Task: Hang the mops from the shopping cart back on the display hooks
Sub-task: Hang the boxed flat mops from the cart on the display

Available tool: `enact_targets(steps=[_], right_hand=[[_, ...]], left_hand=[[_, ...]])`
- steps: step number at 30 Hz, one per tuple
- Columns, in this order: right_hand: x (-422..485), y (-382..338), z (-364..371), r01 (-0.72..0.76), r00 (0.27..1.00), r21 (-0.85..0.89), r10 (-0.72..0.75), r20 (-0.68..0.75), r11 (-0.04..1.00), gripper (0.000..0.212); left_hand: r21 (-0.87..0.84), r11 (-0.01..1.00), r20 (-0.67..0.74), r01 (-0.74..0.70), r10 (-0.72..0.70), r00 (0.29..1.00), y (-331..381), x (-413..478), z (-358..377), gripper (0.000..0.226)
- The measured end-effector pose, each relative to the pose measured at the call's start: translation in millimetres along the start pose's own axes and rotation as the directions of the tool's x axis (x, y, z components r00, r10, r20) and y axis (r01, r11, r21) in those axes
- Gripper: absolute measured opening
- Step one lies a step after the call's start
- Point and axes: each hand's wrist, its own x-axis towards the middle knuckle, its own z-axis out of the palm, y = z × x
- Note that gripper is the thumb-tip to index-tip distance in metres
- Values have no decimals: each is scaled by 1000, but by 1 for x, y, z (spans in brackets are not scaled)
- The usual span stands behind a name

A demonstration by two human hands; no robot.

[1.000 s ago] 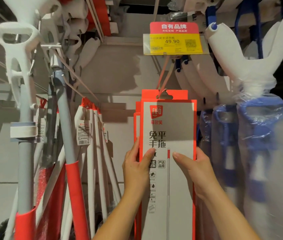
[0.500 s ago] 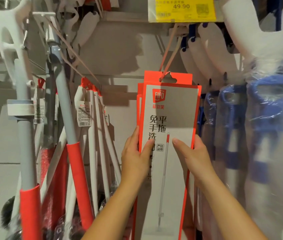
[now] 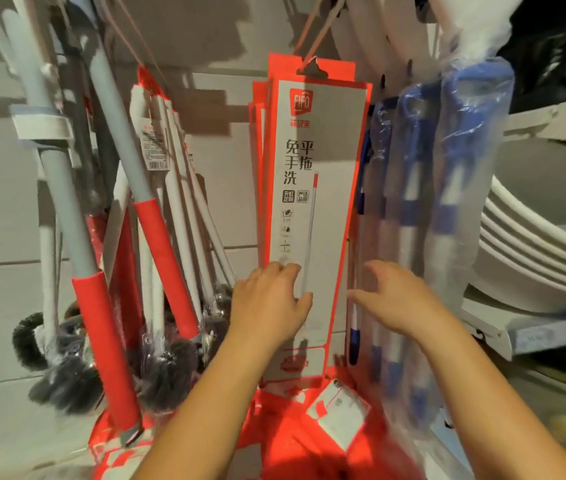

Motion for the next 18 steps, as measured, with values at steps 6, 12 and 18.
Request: enact_targets(steps=[6, 12, 18], right_hand=[[-77, 11, -2, -125, 988, -28, 127, 89, 992, 51], [-149, 27, -14, -203, 978, -64, 205, 42, 977, 50], [-220, 45, -45, -278, 960, -101, 280, 1, 955, 52]], left_hand=[[-38, 998, 132, -57, 62, 989, 18, -52, 11, 48], [-110, 986, 161, -124, 140, 977, 50, -101, 15, 43], [-166, 966, 155, -198, 223, 962, 89, -150, 8, 43]])
